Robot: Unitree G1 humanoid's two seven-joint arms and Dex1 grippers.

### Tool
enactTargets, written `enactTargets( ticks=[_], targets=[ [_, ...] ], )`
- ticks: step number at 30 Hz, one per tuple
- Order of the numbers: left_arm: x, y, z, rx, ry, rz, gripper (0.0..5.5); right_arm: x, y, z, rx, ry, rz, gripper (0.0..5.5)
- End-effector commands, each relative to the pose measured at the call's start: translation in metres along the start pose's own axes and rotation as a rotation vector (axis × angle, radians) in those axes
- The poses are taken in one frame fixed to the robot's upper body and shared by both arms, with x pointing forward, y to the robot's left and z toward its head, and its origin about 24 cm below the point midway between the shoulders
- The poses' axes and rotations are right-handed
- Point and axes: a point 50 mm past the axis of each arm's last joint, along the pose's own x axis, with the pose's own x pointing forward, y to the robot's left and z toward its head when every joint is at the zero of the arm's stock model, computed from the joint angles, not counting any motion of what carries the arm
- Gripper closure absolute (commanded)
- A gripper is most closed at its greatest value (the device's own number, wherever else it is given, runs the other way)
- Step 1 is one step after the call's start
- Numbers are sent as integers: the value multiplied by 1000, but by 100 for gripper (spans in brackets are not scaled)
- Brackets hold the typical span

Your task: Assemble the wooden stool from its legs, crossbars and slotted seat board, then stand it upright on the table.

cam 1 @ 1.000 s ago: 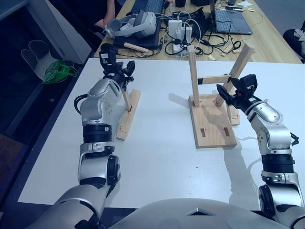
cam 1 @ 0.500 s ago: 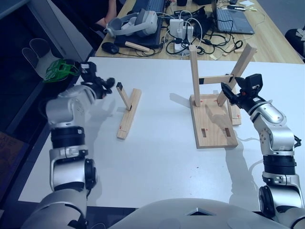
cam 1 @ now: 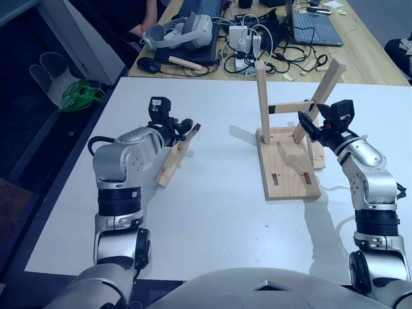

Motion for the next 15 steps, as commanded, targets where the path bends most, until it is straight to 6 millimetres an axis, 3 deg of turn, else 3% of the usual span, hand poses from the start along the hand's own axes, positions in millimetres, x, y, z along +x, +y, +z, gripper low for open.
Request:
enactTargets(
  ticks=[1,15],
  targets=[
    [-1,-1,1,32,9,13,301,1,1,1,12,-6,1,250],
    [-8,-26,1,117,20,-70,301,0,0,1,19,-11,-7,250]
  ],
)
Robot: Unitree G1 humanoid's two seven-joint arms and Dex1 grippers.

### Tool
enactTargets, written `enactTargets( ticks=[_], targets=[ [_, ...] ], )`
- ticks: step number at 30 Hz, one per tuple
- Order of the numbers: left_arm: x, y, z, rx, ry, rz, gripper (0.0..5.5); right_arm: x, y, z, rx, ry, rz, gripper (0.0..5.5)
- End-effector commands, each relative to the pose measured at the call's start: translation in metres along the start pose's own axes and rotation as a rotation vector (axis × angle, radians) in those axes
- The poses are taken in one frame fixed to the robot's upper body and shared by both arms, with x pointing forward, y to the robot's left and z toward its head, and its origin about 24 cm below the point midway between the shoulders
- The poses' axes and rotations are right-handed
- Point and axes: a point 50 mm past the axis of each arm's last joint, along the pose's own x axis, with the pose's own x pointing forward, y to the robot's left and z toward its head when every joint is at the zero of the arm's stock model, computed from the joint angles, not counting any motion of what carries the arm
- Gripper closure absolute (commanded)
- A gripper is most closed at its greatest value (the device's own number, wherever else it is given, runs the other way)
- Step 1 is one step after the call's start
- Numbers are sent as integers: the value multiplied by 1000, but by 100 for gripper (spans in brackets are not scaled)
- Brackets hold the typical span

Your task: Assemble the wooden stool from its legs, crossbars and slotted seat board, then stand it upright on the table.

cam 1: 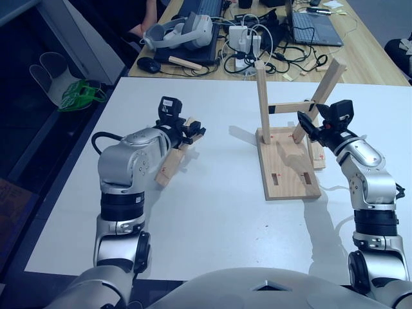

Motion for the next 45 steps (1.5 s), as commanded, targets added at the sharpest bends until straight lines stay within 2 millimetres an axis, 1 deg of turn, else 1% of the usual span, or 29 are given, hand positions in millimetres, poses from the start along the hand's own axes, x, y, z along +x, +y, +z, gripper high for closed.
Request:
enactTargets(
  ticks=[1,5,8,10,14,16,21,25,28,33,37,43,45],
  targets=[
    [0,-3,-1,-3,18,-14,301,0,-1,2,16,-9,-8,250],
    [0,-1,3,-4,12,-4,301,0,-1,2,15,-10,-12,250],
    [1,11,6,35,23,34,301,0,0,3,12,-13,-12,250],
    [4,22,6,85,60,40,275,0,0,3,12,-15,-15,250],
    [7,52,1,198,143,72,226,0,1,4,19,-25,-24,250],
    [14,60,-1,228,165,74,193,0,0,4,25,-28,-30,250],
    [35,58,6,206,178,1,124,2,2,5,25,-30,-28,250],
    [38,57,6,180,193,-39,73,3,2,5,31,-36,-38,250],
    [40,53,1,178,210,-55,27,2,1,5,36,-35,-42,250],
    [45,44,-2,196,224,-85,16,2,1,5,35,-34,-41,250],
    [52,39,-9,258,266,-92,16,1,1,4,44,-41,-53,250],
    [56,44,-20,226,324,-91,16,2,4,6,64,-65,-69,250],
    [58,45,-20,204,327,-88,44,2,5,6,70,-67,-71,250]
  ],
)
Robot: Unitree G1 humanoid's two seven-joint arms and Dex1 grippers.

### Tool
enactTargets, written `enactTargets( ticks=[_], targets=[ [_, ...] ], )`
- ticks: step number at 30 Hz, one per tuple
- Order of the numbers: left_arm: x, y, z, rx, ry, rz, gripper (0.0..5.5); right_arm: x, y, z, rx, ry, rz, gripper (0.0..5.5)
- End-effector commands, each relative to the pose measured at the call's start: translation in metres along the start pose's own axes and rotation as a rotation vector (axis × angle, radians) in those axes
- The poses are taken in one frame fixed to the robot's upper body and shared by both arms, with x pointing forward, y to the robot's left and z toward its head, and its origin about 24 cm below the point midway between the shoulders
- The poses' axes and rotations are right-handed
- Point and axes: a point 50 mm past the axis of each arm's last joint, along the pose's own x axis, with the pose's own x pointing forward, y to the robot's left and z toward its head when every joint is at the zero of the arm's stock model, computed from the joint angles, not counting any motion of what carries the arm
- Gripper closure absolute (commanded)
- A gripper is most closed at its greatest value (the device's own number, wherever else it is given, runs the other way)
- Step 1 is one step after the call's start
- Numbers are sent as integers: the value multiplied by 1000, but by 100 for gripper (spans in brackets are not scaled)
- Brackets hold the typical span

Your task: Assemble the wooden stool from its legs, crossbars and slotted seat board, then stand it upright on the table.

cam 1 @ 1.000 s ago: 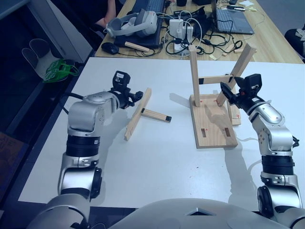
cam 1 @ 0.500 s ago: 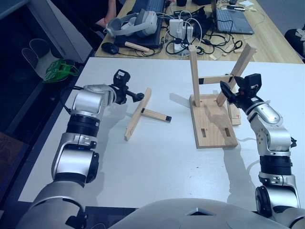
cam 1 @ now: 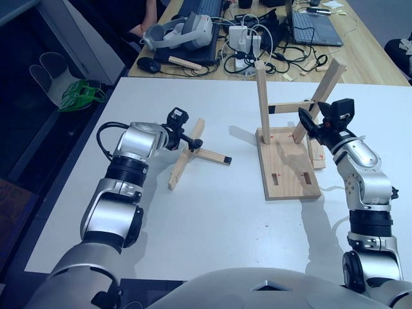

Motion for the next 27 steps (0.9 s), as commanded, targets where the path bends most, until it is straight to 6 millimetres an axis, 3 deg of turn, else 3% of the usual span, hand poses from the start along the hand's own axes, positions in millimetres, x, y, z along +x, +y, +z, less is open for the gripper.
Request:
enactTargets(
  ticks=[1,18,27],
  targets=[
    [2,1,9,-11,-17,0,67,0,2,3,18,-22,-10,250],
    [12,5,15,8,8,-34,305,1,3,4,55,-26,-19,250],
    [16,6,6,44,62,-54,426,1,2,5,59,-30,-24,250]
  ],
)
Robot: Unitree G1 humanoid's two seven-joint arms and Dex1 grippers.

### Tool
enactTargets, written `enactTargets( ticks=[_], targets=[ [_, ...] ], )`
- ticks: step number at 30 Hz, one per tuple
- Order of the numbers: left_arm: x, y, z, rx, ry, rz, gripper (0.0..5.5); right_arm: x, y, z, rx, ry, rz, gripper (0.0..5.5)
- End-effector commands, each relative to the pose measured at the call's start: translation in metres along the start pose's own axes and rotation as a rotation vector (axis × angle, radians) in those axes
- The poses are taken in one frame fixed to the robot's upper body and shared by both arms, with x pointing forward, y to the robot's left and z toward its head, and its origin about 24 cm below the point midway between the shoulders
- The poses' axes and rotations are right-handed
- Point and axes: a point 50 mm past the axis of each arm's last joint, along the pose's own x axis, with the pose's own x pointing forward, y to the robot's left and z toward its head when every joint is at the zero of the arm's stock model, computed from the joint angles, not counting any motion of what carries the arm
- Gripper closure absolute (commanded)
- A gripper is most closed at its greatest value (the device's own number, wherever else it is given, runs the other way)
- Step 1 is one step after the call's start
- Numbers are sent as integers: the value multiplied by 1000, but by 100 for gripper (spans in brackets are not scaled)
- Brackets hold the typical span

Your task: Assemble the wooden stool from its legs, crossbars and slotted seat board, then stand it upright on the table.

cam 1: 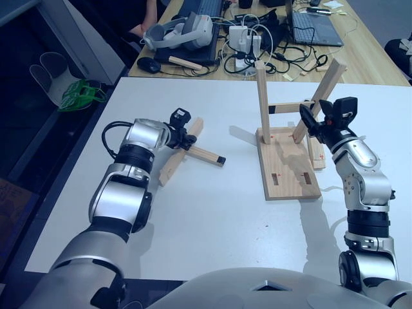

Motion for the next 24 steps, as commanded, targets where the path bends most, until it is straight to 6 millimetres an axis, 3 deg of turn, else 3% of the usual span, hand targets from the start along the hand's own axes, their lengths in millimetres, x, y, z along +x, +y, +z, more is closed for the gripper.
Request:
enactTargets(
  ticks=[1,8,16,18,24],
  targets=[
    [0,2,2,41,27,4,445,1,0,2,12,-7,-2,250],
    [-7,8,14,14,-21,-7,446,0,0,3,19,-10,-12,250],
    [-55,29,59,-108,-285,40,446,-1,-1,9,-14,-25,22,250],
    [-67,29,67,-146,-370,55,446,0,-2,13,-32,-32,40,250],
    [-115,26,92,-318,-883,172,446,2,7,36,-60,-33,188,264]
  ],
)
